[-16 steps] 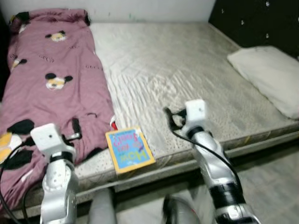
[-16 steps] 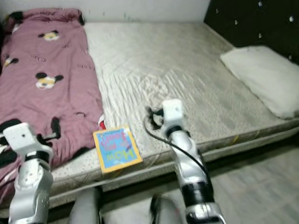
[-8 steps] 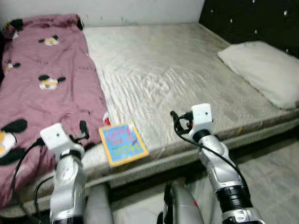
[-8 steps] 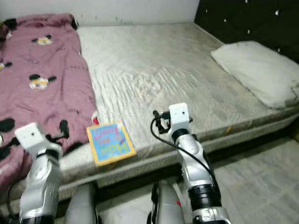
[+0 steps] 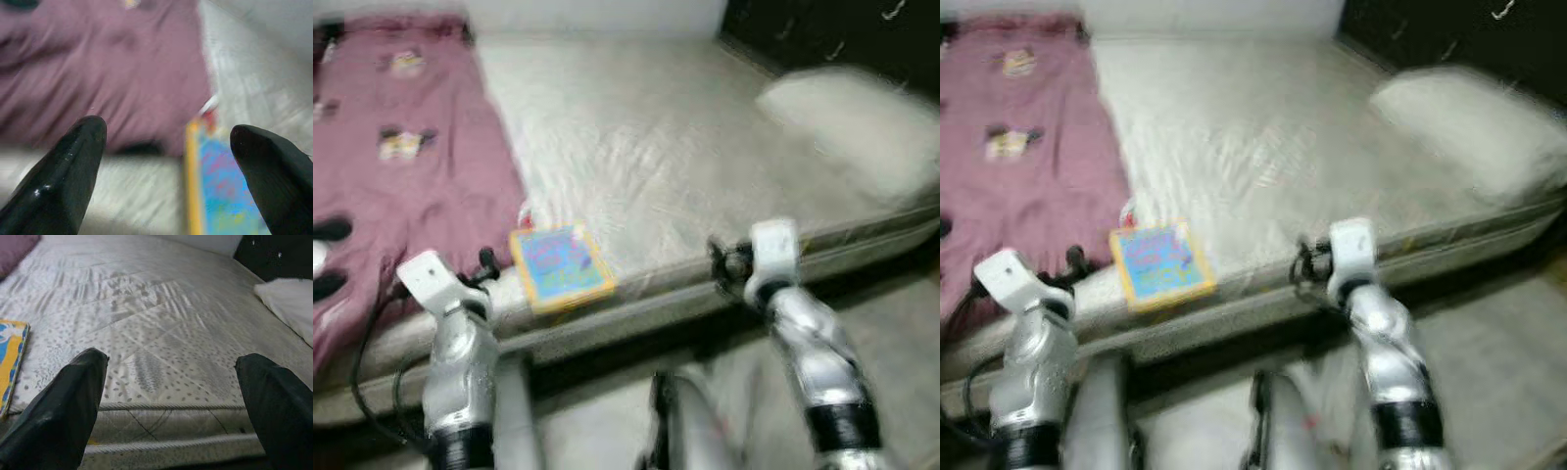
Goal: Clean up the room
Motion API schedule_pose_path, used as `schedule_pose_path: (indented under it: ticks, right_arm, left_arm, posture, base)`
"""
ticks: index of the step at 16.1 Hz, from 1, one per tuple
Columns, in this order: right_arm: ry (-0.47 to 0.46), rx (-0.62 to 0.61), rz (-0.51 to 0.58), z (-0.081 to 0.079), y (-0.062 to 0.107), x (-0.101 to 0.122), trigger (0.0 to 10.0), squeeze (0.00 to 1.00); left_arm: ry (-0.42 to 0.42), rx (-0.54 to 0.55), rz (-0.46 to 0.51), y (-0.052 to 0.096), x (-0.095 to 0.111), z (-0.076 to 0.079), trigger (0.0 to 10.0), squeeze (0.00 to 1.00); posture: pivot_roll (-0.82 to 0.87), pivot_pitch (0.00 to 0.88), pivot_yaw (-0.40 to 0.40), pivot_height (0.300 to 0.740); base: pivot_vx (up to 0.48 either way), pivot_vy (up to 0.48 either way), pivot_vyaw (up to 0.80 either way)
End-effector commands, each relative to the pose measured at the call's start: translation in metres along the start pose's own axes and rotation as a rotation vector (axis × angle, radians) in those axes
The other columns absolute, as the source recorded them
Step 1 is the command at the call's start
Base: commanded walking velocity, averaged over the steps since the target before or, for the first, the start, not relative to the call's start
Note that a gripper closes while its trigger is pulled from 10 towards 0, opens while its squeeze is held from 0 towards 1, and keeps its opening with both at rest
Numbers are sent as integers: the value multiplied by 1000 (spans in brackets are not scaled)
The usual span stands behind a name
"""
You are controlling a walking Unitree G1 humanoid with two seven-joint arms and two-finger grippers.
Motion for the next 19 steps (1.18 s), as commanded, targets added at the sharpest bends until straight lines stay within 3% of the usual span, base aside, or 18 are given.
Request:
schedule_pose_path:
  ticks: [1, 4, 10, 15, 19]
  right_arm:
    - [5, 9, 23, 1, 2, 8, 10000, 0]
    - [14, 24, 4, 2, 8, 6, 10000, 0]
    - [14, 19, -12, 2, 14, 3, 10000, 0]
    - [16, 73, -21, -3, 35, 9, 10000, 0]
    - [21, 69, -44, -2, 43, 7, 10000, 0]
  left_arm:
    - [12, -9, -26, -1, -4, 4, 10000, 0]
    - [16, -21, -26, -4, -4, 8, 10000, 0]
    - [33, -72, -60, -16, -7, 13, 10000, 0]
    - [29, -169, -71, -26, -5, 31, 10000, 0]
    - [36, -359, -123, -37, -9, 57, 10000, 0]
  posture:
    - [-106, 33, -104, 569]
    - [-109, 37, -110, 539]
    - [-130, 34, -114, 539]
    - [-156, 36, -120, 539]
    - [-177, 48, -120, 539]
  base:
    - [0, 0, 0]
    - [0, 0, 0]
    - [0, 0, 0]
    - [0, 0, 0]
    - [0, 0, 0]
Point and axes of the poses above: a point about 5 cm out from each wrist's last joint towards the gripper, its own y axis pointing back from the gripper into the wrist, its own x axis along the axis of the wrist's last joint, z = x × y, the point moved 2 cm from there along -y, pointing out of the wrist towards the gripper, and after that the axes turned 13 degrees about -y, right-handed, at the moved point
